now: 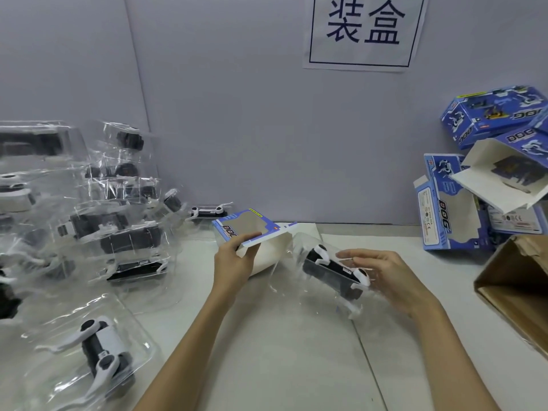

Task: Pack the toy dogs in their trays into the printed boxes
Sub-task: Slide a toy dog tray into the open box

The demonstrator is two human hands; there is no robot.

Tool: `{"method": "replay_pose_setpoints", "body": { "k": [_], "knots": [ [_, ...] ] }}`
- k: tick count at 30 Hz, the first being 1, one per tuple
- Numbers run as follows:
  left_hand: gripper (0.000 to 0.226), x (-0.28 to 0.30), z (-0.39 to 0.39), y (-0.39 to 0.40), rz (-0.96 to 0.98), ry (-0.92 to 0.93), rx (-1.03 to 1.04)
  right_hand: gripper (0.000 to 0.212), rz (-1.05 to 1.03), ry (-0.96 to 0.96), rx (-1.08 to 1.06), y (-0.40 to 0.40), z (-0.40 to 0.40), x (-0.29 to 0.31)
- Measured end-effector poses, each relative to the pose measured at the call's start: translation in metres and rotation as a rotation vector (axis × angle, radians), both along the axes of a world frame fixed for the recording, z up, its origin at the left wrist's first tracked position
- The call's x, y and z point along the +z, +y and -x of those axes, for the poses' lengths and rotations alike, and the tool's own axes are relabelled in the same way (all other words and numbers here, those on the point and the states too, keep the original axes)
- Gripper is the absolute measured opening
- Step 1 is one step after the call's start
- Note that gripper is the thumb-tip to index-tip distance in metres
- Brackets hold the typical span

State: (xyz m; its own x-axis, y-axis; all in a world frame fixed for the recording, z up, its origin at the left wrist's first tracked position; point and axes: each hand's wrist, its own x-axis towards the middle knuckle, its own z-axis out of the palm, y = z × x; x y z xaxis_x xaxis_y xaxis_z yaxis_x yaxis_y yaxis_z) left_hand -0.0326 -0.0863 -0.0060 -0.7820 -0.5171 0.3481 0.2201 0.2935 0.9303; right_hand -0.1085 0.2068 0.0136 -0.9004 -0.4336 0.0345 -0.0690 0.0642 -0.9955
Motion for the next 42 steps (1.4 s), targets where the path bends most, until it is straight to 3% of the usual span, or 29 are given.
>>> {"method": "replay_pose_setpoints", "body": {
  "k": [7, 12, 16, 27, 34, 38, 42],
  "knots": [
    [0.025, 0.01, -0.007, 0.004, 0.13, -0.004, -0.096, 0.03, -0.077, 0.118, -0.023, -0.016, 0.0, -0.002],
    [0.058, 0.006, -0.008, 0.013, 0.451, -0.001, -0.122, 0.031, -0.15, 0.18, -0.149, -0.021, 0.001, -0.005],
    [0.064, -0.001, -0.009, 0.013, 0.679, 0.026, -0.112, 0.032, -0.172, 0.221, -0.281, -0.03, 0.001, -0.01],
    [0.061, -0.005, -0.015, 0.003, 0.914, -0.007, -0.198, 0.031, -0.111, 0.225, -0.477, -0.043, -0.01, -0.017],
    [0.052, -0.009, -0.015, 0.02, 0.954, -0.009, -0.047, 0.031, -0.082, 0.177, -0.531, -0.057, -0.018, -0.021],
    [0.047, -0.011, -0.014, 0.029, 0.977, -0.035, 0.092, 0.023, -0.35, 0.3, -0.365, -0.06, -0.021, -0.014],
    [0.054, -0.015, -0.01, 0.025, 0.838, -0.061, -0.011, 0.078, -0.724, 0.29, -0.103, -0.044, -0.035, 0.004]
  ]
}}
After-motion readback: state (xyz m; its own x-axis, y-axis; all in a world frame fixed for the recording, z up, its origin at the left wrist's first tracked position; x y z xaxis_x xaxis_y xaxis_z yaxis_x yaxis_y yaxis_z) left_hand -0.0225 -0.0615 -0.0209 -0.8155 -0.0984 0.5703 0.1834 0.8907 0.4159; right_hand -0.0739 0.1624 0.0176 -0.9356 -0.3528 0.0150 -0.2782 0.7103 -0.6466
